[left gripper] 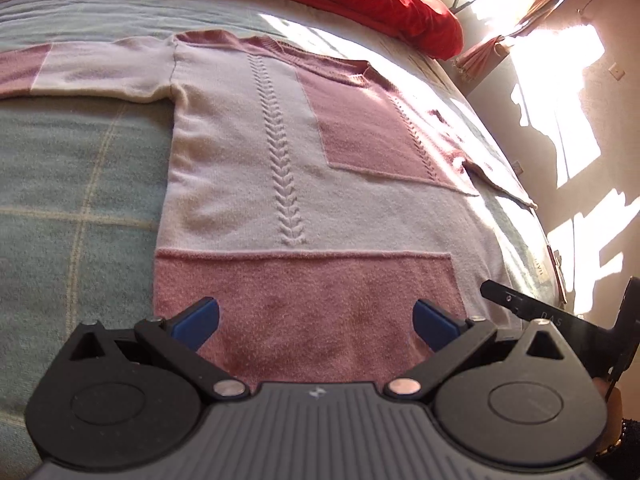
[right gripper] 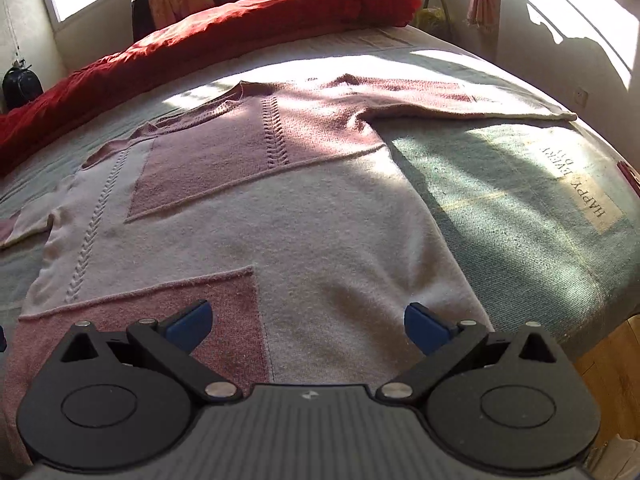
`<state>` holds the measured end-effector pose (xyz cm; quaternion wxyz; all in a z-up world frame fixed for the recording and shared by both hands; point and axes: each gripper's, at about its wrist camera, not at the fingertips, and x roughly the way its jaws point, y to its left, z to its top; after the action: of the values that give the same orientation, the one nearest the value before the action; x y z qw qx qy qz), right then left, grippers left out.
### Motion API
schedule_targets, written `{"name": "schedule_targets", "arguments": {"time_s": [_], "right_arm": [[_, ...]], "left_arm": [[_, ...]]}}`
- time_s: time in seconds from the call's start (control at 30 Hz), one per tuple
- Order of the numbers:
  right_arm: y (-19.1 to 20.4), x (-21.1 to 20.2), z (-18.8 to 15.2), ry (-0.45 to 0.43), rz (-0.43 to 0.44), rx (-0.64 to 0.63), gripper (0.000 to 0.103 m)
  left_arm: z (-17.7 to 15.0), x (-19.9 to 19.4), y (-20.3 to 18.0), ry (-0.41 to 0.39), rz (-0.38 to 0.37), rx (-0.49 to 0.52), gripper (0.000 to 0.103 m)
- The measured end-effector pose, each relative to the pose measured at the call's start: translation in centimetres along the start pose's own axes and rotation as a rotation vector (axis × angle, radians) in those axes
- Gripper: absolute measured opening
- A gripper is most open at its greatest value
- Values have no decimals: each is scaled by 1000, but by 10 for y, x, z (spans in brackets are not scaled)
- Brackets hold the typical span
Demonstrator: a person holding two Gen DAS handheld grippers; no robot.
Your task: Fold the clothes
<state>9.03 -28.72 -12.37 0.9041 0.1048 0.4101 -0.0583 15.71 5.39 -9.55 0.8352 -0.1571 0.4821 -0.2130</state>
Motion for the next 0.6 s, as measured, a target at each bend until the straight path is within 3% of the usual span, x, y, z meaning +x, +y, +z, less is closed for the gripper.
{"name": "schedule_targets", "arguments": {"time_s": [0.27,0.43,0.6], "right_arm": [[44,13,38,-24,91,-122,103],[69,39,55,7,147,-179,103],[86,65,70,30,197,-196,103]], "left_arm": [[106,8,26,-123,-37,-110,101],[166,49,64,-128,-75,-236,101],[208,107,95,-82,-84,-318,101]]}}
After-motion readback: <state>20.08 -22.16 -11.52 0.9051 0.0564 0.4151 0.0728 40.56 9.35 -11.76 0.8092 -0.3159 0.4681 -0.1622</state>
